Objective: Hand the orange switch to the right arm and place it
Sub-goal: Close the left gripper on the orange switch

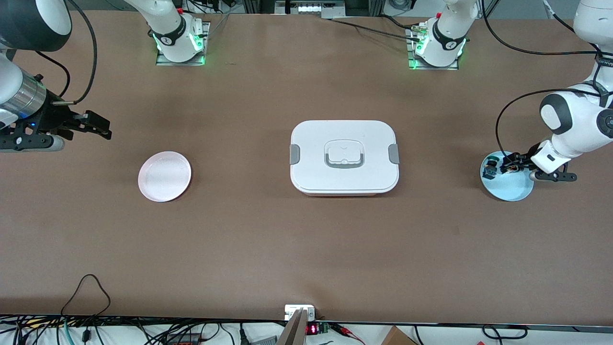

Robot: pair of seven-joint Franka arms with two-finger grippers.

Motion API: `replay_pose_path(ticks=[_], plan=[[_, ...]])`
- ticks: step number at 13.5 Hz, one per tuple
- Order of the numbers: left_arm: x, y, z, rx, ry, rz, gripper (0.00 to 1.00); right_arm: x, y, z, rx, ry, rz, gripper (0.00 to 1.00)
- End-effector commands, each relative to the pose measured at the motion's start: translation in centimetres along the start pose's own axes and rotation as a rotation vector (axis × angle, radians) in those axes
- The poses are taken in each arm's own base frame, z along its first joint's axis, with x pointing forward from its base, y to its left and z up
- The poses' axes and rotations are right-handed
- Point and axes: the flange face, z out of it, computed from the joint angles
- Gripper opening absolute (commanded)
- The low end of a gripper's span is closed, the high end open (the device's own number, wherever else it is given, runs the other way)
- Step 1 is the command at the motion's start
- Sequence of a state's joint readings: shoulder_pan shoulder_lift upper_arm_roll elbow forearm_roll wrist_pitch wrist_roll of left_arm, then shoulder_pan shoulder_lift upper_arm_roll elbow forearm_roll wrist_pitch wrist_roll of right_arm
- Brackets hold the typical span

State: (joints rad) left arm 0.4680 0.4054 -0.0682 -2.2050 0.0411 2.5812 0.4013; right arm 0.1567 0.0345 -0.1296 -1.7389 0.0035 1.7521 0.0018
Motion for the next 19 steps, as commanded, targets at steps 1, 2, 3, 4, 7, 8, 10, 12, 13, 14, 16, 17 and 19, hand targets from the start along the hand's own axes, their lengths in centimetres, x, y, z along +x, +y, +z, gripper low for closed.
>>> replay_pose_path(ticks=[1, 2, 3, 4, 7, 8, 10, 12, 13, 14, 16, 17, 19], plan=[[0.2, -0.1, 0.4, 0.008, 0.002, 0.029, 1.0, -0.6, -0.1, -0.4, 0.018, 0.006, 0.011, 1.0], [0.1, -0.1, 0.6, 0.007, -0.001, 0.029, 1.0, -0.6, -0.1, -0.4, 0.018, 0.006, 0.011, 1.0], [0.1, -0.1, 0.8, 0.007, -0.003, 0.029, 1.0, -0.6, -0.1, -0.4, 0.018, 0.006, 0.011, 1.0], [0.1, -0.1, 1.0, 0.007, 0.001, 0.029, 1.0, -0.6, -0.3, -0.5, 0.018, 0.007, 0.008, 1.0], [0.2, -0.2, 1.5, 0.01, 0.011, 0.027, 1.0, -0.6, 0.2, -0.4, 0.017, 0.007, 0.011, 1.0], [0.2, -0.2, 1.5, 0.01, 0.011, 0.027, 1.0, -0.5, 0.4, -0.3, 0.017, 0.009, 0.008, 1.0], [0.2, -0.1, 1.5, 0.011, 0.014, 0.03, 1.0, -0.4, 0.3, -0.4, 0.017, 0.01, 0.005, 1.0], [0.2, -0.1, 1.5, 0.011, 0.014, 0.044, 0.85, -0.3, 0.4, -0.3, 0.015, 0.012, 0.006, 1.0], [0.2, -0.2, 1.5, 0.011, 0.014, 0.055, 0.69, -0.3, 0.2, -0.4, 0.015, 0.015, 0.003, 1.0], [0.2, -0.2, 1.5, 0.012, 0.015, 0.078, 0.52, -0.4, 0.2, -0.4, 0.015, 0.012, 0.002, 1.0], [0.3, -0.2, 1.3, 0.013, 0.018, 0.092, 0.26, -0.4, 0.2, -0.4, 0.015, 0.013, 0.002, 1.0], [0.3, -0.2, 1.2, 0.014, 0.018, 0.093, 0.19, -0.3, 0.2, -0.4, 0.015, 0.018, 0.002, 1.0], [0.5, 0.0, 0.7, 0.017, 0.021, 0.096, 0.04, -0.2, -0.2, -0.4, 0.013, 0.021, -0.005, 1.0]])
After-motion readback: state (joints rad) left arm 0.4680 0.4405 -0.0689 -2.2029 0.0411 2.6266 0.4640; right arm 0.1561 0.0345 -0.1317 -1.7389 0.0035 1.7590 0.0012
